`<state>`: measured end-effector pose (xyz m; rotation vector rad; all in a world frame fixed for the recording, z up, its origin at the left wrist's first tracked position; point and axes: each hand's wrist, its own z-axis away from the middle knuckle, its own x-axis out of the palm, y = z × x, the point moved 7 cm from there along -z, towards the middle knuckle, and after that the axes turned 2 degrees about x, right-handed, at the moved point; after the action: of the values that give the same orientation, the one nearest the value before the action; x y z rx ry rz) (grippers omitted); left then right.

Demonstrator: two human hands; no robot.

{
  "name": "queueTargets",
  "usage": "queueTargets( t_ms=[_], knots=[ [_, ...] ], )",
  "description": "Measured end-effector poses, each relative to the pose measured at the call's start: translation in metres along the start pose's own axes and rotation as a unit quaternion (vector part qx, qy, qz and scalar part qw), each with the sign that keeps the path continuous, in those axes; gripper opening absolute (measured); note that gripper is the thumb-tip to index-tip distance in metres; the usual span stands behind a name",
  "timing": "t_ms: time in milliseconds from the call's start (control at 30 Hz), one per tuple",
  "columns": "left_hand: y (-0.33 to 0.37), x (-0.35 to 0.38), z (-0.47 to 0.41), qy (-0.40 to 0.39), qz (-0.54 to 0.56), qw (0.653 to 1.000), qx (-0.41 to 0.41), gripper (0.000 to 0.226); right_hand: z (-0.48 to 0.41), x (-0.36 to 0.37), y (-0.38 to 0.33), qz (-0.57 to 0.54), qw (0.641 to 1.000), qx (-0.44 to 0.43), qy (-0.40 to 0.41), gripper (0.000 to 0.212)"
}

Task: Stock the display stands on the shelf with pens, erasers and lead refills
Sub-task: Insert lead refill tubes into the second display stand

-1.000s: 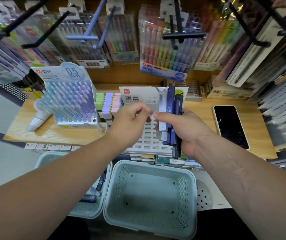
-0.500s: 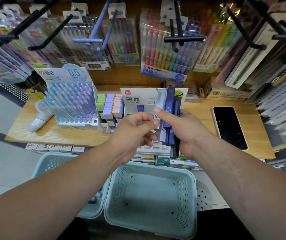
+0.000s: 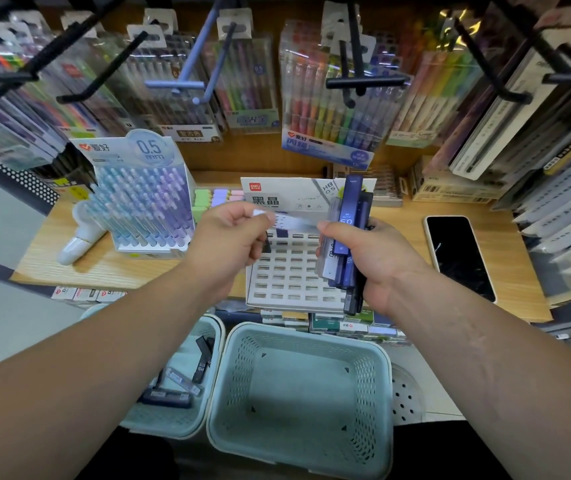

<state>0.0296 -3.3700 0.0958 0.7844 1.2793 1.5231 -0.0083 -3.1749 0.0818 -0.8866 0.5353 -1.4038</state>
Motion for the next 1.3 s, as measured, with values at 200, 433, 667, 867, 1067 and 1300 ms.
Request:
queueTargets(
  t_ms=[200,433,667,867,1067,1300],
  knots=[
    [0.017,-0.008,-0.014,0.021,-0.215,0.97,0.107,0.012,0.003,-0.011,-0.001,-0.005,1.0,0.007,0.011,0.03],
    [0.04,0.023,-0.026,-0.002,-0.405,0.87,0.281,0.02,0.003,-0.02,-0.003,-0.01,1.0,0.001,0.015,0.028],
    [0.03,0.04,-0.037,-0.031,-0.485,0.82,0.301,0.005,0.003,-0.017,-0.004,-0.004,1.0,-0.001,0.005,0.031],
    [0.019,0.041,-0.042,-0.059,-0.502,0.812,0.291,0.004,0.002,-0.019,-0.003,-0.013,1.0,0.001,0.006,0.029],
    [0.025,0.047,-0.042,-0.053,-0.522,0.783,0.333,0.017,0.0,-0.019,-0.001,-0.009,1.0,0.001,0.006,0.031],
    [0.021,0.056,-0.048,-0.076,-0.589,0.731,0.336,0.023,-0.004,-0.017,0.002,0.001,1.0,0.003,0.005,0.038]
  ],
)
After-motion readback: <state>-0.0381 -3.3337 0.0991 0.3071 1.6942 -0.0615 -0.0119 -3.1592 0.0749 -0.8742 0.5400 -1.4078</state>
